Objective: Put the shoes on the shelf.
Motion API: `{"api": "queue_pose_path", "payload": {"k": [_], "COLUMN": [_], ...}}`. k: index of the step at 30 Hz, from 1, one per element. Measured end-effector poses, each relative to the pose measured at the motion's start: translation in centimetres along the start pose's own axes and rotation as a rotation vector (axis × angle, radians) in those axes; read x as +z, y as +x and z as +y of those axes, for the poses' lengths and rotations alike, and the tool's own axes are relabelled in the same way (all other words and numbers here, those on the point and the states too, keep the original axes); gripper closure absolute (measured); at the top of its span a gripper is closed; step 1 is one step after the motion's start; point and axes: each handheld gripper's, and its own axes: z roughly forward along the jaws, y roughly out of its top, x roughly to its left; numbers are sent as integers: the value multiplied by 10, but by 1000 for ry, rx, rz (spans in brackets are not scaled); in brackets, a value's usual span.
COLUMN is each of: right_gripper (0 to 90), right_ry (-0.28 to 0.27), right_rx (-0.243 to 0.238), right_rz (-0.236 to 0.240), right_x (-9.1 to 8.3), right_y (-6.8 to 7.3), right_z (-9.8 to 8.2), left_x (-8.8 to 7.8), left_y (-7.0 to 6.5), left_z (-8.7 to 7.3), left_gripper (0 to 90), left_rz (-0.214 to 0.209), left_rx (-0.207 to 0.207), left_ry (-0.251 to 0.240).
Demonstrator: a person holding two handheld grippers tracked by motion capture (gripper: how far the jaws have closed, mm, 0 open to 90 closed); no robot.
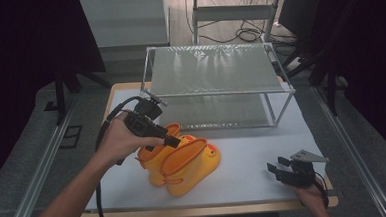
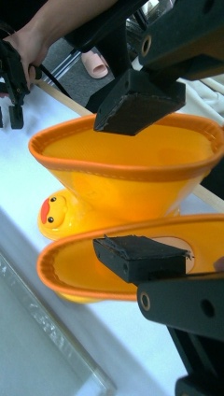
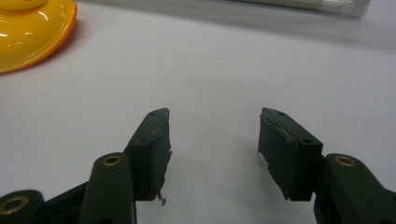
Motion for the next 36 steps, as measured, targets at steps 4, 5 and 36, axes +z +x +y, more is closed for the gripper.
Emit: {"api": "queue_pose_path", "payload": {"k": [4,5,36], "right_gripper": [431,431,431], "right_ry": [2,2,4], "right_rx": [-4,-4,-7], "right_rz": [-1,-2,-4], "right_x": [1,1,2], "right_y": [0,0,0], "right_z": [0,0,0], "left_x": [0,0,58], "left_y": [4,5,3], "left_z": [-6,-7,2], "left_gripper": [361,353,498], "left_rz": [-11,-14,76], "left_rx": [-2,-2,-19], "left_ry": [8,12,144]}}
